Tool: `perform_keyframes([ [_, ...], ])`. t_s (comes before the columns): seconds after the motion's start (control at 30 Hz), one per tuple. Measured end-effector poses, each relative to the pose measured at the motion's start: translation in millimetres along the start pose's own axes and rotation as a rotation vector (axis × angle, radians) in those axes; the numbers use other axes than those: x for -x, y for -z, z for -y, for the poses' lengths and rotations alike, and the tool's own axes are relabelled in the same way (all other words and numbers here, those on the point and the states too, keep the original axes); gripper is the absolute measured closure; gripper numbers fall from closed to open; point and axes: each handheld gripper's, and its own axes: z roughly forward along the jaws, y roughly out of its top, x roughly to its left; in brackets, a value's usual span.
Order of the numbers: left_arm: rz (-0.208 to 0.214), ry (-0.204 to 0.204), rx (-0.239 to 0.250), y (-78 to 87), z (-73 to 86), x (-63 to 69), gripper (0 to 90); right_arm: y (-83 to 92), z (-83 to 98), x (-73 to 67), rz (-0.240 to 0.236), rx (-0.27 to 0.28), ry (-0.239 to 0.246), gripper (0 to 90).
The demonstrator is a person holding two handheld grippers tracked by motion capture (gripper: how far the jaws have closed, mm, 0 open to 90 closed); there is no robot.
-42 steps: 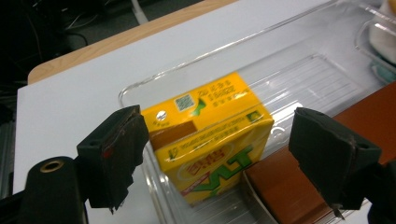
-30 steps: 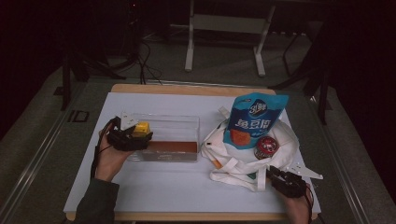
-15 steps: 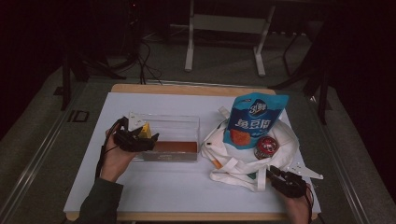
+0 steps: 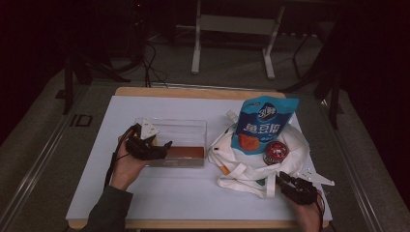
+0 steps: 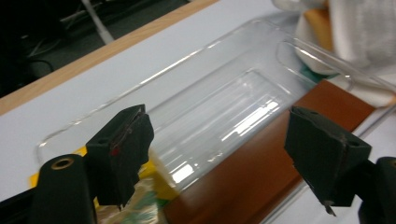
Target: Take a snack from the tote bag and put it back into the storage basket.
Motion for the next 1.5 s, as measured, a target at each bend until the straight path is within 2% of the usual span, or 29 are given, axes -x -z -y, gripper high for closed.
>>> perform_keyframes([
  [0.33,0.082,-0.010,0.009,-8.6,-2.0,15.2,22.7,0.0,0.0,0.0,0.000,0.000,0.000,64.3],
  [0.43,0.099,-0.014,0.000,-11.3,-3.4,19.1,17.7,0.0,0.0,-0.1,0.001,0.000,0.000,64.3],
  [0.63,0.142,-0.029,0.011,-15.7,-3.5,27.8,17.9,0.0,0.0,0.0,-0.001,-0.001,-0.001,64.3],
  [0.73,0.169,-0.049,0.013,-17.3,-3.0,32.8,23.0,0.0,0.0,0.1,-0.001,-0.001,0.000,64.3],
  [0.8,0.209,-0.047,0.027,-18.5,-2.1,35.4,27.9,0.0,0.0,0.1,0.000,-0.002,0.000,64.3],
  [0.87,0.225,-0.048,0.034,-19.4,-1.4,37.6,30.8,0.1,-0.1,0.3,-0.001,-0.002,0.000,64.3],
  [1.1,0.257,-0.066,0.066,-21.6,2.0,48.3,37.3,0.1,0.0,0.5,-0.002,-0.002,-0.001,64.3],
  [1.5,0.280,-0.109,0.054,-22.2,8.1,64.2,40.8,0.2,-0.2,1.9,-0.014,-0.002,-0.009,63.2],
])
